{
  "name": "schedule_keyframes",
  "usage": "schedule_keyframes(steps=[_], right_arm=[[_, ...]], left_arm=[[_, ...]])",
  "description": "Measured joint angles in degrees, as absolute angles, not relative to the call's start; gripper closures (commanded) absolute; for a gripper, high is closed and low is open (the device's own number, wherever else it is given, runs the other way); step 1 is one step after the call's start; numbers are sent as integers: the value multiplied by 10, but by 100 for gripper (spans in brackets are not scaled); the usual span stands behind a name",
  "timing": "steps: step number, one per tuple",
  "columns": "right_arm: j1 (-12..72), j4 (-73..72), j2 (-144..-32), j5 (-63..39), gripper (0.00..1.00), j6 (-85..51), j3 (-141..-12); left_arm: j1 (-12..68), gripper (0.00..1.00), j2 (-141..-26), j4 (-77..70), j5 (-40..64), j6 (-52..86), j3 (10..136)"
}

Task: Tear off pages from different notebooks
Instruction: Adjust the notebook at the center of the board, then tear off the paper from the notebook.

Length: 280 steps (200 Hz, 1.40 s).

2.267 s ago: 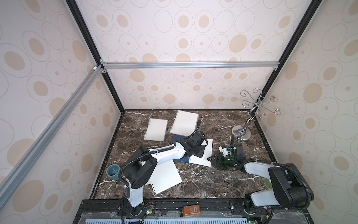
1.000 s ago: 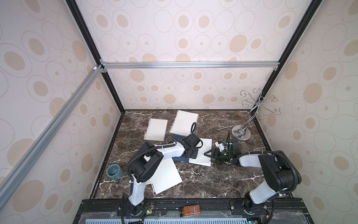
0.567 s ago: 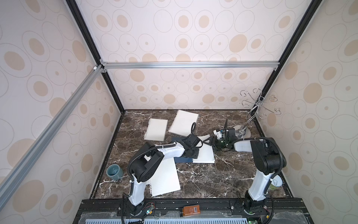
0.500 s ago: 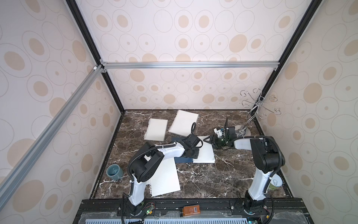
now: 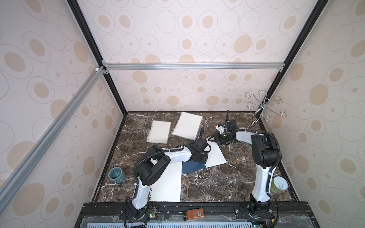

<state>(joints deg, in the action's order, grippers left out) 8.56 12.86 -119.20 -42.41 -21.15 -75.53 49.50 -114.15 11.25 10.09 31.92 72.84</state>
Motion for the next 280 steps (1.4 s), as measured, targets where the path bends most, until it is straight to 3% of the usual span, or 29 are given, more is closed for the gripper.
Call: schedule_keyframes(steps=[8,32,96,142,179,280], right_arm=[[86,139,-1192,-422,89,-202,-759],[86,159,-1191,-417,100,-170,-761],[124,190,-1150,-394,100,-78,-758],[188,144,-1035,-326,100,-19,-660],[236,95,-974,-259,100,29,-590],[273,64,-967,-185,100,67,-570]], left_arm=[[496,67,-1142,114,100,319,732],[487,61,-1135,122,91,318,742],[403,61,-1146,173,44,288,909],[370,63,-1268,220,36,258,1062],[369,68,-1375,277,87,217,1176],[377,88,-1369,323,155,144,1127]])
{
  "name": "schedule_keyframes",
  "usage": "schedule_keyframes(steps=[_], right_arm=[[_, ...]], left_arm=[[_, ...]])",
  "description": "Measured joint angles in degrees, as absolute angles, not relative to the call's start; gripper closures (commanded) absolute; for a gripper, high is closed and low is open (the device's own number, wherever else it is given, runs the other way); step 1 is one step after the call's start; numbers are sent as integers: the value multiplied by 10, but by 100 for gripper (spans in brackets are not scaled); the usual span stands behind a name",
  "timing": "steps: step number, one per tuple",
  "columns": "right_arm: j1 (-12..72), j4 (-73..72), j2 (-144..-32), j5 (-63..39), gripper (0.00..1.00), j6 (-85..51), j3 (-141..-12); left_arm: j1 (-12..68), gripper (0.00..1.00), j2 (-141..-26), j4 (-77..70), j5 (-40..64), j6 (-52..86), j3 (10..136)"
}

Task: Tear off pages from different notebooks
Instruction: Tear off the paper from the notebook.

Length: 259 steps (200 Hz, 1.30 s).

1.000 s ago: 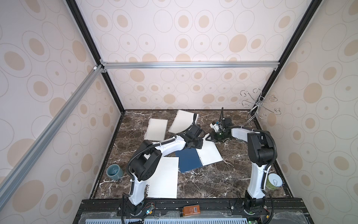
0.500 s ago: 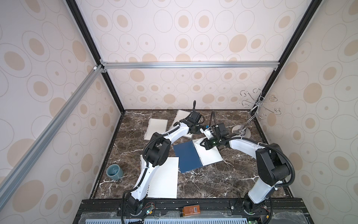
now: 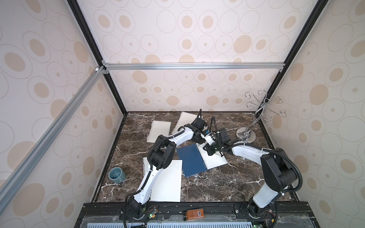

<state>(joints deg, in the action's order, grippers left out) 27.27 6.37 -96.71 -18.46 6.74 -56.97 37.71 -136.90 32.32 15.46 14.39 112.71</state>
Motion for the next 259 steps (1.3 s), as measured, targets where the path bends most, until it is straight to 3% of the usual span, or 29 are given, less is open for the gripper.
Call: schedule_keyframes(steps=[54,77,116,157,231,259], right_arm=[[291,63,-978,-152,100,72,-571],[321,64,-973,-152,100,100,-560],[451,25,-913,-199,100,174,-470],[460,43,-903,-234,100,176,-470],[623,34,-691,-242,100,82,-389],[635,39,-662,-246,100,43,-379]], left_arm=[[379,100,-1402,397,153,103,1195],[379,100,-1425,433,142,88,1241],[395,100,-1461,473,120,70,1310],[401,100,-1485,498,103,63,1357],[397,100,-1508,516,96,64,1400],[396,100,-1509,516,96,65,1402]])
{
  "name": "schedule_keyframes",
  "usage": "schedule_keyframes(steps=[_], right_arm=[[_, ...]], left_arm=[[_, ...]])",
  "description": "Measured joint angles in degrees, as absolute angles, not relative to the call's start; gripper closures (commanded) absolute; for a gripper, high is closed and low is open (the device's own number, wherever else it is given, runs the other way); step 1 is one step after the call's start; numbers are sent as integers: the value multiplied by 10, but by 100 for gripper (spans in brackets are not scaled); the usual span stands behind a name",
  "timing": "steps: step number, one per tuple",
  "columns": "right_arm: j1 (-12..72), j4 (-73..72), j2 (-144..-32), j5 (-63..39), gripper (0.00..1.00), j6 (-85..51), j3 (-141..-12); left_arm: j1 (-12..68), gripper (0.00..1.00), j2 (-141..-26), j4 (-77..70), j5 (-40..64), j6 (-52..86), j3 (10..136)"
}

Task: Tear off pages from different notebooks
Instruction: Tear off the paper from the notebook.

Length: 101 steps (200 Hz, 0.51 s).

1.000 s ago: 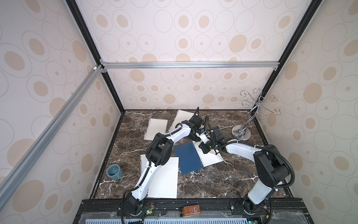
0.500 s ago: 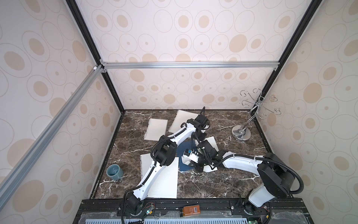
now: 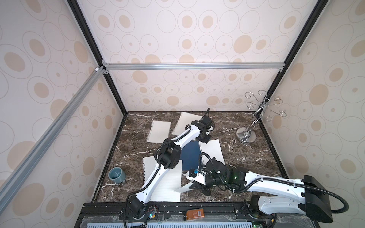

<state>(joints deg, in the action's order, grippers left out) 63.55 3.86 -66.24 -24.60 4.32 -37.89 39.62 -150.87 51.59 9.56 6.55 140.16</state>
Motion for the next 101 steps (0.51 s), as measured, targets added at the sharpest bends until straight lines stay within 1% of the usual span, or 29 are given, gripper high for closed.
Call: schedule_keyframes(steps=[16,45,57,86,101], right_arm=[[636,47,-635,-233,100,24,-376],[624,76,-578,-157,100,-2,-378],[584,94,-563,-143,100,-22,-383],[418,144,-532,-101,100,-76,-389],[367,180,-523,-79,100,-93,-392]], left_arm=[[396,100,-1512,519,96,66,1408],[391,100,-1526,517,95,70,1434],[388,100,-1529,515,96,72,1441],[382,100,-1529,507,99,79,1441],[379,100,-1528,500,102,83,1441]])
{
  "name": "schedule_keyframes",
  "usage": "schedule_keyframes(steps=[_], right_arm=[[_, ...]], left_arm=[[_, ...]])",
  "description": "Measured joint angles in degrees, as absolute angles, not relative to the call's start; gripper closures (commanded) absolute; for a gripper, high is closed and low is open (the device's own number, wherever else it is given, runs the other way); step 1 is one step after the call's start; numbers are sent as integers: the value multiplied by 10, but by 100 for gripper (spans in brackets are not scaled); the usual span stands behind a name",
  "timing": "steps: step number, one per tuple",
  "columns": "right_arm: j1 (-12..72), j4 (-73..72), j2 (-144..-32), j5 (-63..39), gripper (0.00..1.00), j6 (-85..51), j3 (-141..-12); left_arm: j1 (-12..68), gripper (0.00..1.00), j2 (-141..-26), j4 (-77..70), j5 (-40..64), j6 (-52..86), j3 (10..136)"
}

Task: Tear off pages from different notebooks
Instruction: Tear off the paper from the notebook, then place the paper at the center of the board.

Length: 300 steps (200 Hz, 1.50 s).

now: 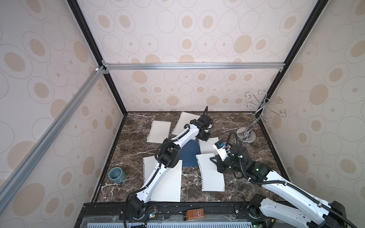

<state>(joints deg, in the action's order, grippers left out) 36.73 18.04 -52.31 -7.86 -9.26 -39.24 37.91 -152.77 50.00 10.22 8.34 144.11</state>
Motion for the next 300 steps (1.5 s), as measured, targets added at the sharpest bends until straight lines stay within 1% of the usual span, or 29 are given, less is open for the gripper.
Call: schedule_keyframes(steps=[13,36,61,76,115,131,160,176,206,229,250,300], right_arm=[[338,212,-524,-62,100,-102,-400],[293,244,-517,-43,100,-116,-404],[256,267,-504,-28,100,-133,-406],[228,289,-513,-21,100,-149,-413],[120,322,-542,-5,100,-187,-408],[104,322,-545,16,100,-191,-401],[86,298,-567,62,100,-191,-394],[69,276,-584,75,100,-188,-383],[42,251,-627,79,100,-181,-363],[30,242,-659,79,100,-177,-360],[24,242,-679,83,100,-174,-362],[12,266,-715,121,100,-170,-397]], left_arm=[[378,100,-1525,495,104,89,1441],[376,93,-1510,481,107,105,1441],[376,87,-1467,466,100,123,1441],[376,87,-1431,459,91,132,1441],[375,90,-1354,458,42,145,1430],[374,90,-1317,451,20,147,1373],[369,88,-1245,424,-6,153,1211],[364,86,-1213,411,-15,157,1132],[348,85,-1154,377,-24,171,1024],[332,85,-1112,346,-30,182,957],[318,82,-1088,328,-35,189,907],[297,81,-1083,318,-63,199,832]])
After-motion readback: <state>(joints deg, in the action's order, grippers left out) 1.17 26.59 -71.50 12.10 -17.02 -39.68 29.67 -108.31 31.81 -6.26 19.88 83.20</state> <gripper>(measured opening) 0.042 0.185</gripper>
